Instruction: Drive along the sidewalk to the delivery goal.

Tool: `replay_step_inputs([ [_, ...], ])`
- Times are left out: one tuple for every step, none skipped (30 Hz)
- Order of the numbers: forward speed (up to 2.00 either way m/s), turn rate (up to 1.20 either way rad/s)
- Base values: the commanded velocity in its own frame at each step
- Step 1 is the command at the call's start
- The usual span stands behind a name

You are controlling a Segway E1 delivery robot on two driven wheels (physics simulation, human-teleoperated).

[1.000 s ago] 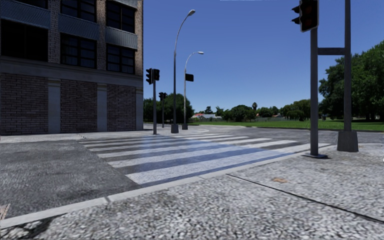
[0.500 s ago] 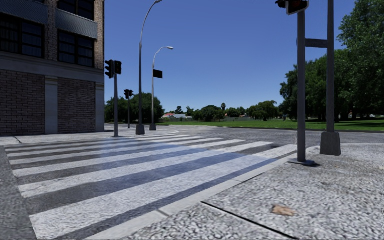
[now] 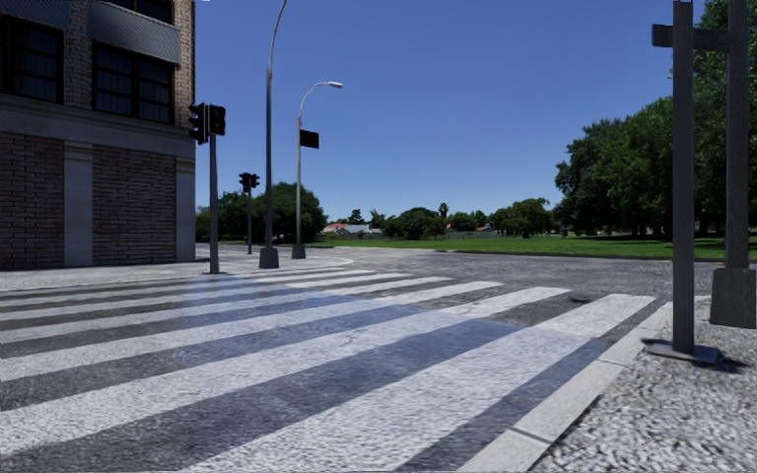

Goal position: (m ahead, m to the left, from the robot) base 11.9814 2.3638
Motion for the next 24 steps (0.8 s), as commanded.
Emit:
replay_step_inputs([
  [1.93, 0.41],
  [1.89, 0.41],
  [1.87, 0.41],
  [1.87, 0.41],
  [1.85, 0.41],
  [1.83, 0.41],
  [1.79, 0.41],
  [1.79, 0.41],
  [1.74, 0.41],
  [1.68, 0.42],
  [1.68, 0.42],
  [1.66, 0.43],
  [1.66, 0.44],
  [1.66, 0.44],
  [1.66, 0.44],
  [1.66, 0.44],
  [1.66, 0.44],
  [1.66, 0.44],
  [1.66, 0.44],
  [1.66, 0.44],
  [1.66, 0.44],
  [1.66, 0.44],
  [1.66, 0.44],
  [1.65, 0.44],
])
